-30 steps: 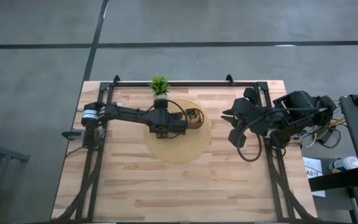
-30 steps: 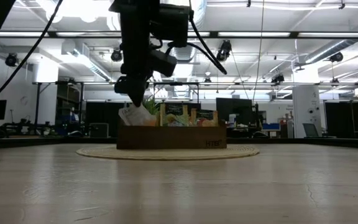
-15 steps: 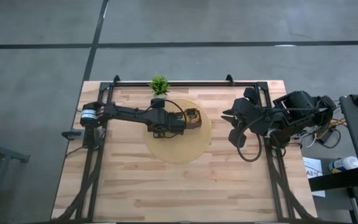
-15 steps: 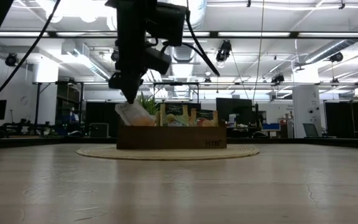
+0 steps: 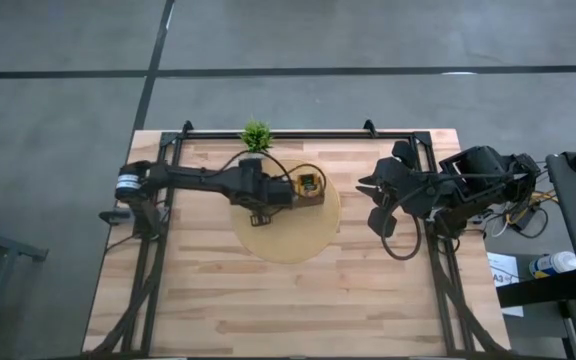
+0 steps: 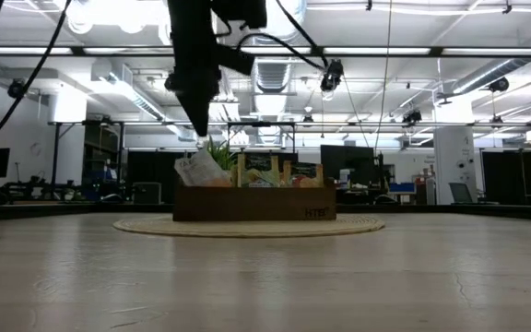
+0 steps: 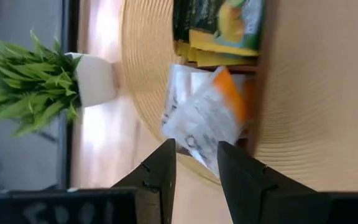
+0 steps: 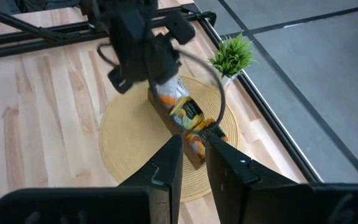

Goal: Pick & Place Tea
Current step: Put the white tea bag into the left section of the wooden organizer

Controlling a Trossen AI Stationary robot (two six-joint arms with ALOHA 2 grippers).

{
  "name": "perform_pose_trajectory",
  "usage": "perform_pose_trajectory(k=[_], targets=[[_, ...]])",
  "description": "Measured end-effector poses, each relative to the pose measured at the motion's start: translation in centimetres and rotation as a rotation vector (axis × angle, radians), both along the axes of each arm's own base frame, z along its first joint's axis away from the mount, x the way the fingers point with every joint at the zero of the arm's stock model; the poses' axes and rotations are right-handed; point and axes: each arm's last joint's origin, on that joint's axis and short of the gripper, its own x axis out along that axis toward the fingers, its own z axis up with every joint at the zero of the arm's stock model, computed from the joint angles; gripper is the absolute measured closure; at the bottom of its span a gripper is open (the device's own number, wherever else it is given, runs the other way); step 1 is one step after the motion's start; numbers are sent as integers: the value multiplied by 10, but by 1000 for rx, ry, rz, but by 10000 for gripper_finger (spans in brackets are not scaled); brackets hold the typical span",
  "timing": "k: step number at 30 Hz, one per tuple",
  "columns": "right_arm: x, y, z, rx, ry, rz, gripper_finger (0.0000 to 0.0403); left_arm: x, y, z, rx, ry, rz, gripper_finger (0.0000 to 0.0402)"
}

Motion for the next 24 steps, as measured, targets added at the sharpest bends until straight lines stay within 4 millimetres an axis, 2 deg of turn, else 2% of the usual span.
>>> perform_pose_trajectory(k=[7,11,18,24], targets=[[0,0,0,2,0,-1,335,-21,12,36,-173,-202,87,290],[-3,0,-2,26,40,26,335,-29,23,47,-276,-270,118,290],[-14,3,-7,90,126,38,335,-30,41,42,-375,-290,147,290],[-25,11,-3,96,107,88,335,-35,49,11,-436,-239,187,290]])
